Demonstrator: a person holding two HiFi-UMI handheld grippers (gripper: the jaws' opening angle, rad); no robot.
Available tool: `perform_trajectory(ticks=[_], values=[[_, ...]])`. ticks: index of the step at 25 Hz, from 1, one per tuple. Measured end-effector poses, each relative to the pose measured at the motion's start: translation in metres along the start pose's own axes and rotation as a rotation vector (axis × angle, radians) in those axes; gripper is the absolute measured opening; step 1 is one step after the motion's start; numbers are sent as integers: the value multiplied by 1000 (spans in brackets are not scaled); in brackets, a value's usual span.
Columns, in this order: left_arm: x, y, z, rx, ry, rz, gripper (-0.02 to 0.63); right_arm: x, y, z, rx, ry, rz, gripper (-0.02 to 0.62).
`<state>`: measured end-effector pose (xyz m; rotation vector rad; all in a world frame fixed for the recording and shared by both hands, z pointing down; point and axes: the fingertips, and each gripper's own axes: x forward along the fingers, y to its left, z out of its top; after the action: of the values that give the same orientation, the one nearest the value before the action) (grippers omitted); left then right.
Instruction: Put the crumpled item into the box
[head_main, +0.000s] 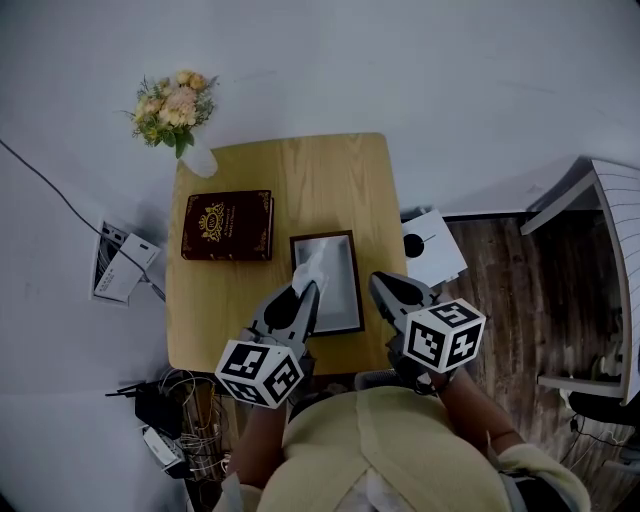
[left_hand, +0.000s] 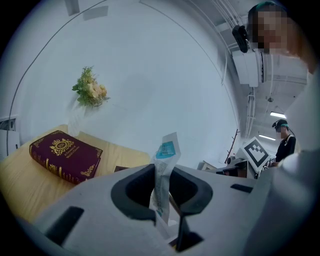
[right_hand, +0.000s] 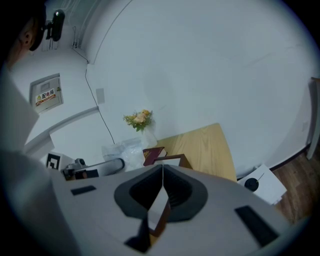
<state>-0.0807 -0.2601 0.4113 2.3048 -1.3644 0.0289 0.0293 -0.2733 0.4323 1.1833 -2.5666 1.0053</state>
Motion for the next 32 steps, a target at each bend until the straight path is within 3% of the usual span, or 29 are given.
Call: perform_trajectory(ticks=[6,12,15,32], values=[[9,8,-6,-1,36,33,71,7,-4,1,-6,16,10,29],[14,14,-4,27,13,73,73,11,-7,2,-1,24,17,29],[14,16,-3,15,-1,79,134,12,-7,2,-3,30,21,29],[4,19,-5,-31,-13,87,128,9,-5,-2,-7,35,25,29]])
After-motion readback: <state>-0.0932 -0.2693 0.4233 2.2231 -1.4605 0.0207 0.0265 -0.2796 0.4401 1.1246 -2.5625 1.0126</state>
